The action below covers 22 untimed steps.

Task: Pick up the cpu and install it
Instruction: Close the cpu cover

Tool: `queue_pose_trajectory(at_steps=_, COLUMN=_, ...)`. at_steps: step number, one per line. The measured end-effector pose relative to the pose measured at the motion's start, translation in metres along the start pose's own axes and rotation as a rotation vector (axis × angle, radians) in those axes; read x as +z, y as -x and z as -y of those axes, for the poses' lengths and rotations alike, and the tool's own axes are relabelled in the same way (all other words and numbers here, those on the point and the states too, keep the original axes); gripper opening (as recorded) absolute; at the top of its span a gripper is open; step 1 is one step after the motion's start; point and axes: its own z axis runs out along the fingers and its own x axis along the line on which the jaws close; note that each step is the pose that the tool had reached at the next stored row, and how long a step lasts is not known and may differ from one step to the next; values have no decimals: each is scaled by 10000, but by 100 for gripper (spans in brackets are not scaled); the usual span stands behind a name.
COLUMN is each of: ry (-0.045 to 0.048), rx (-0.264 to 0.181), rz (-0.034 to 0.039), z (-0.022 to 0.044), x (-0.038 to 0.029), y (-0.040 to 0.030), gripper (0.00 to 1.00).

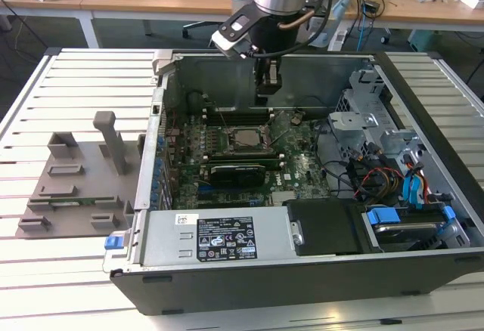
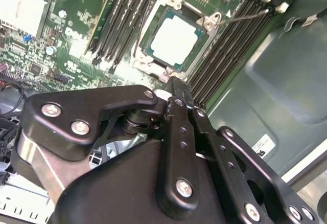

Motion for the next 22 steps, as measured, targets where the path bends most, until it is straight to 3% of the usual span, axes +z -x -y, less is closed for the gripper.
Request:
queue_pose_trajectory(at_steps=14, ry=-13, rx=-2, rz=7, z=-339, x=-13, y=4, gripper=11)
queue_pose_trajectory(at_steps=22, ry=-27, rx=-1, rz=7, z=-493, x=-19, y=6, gripper=11)
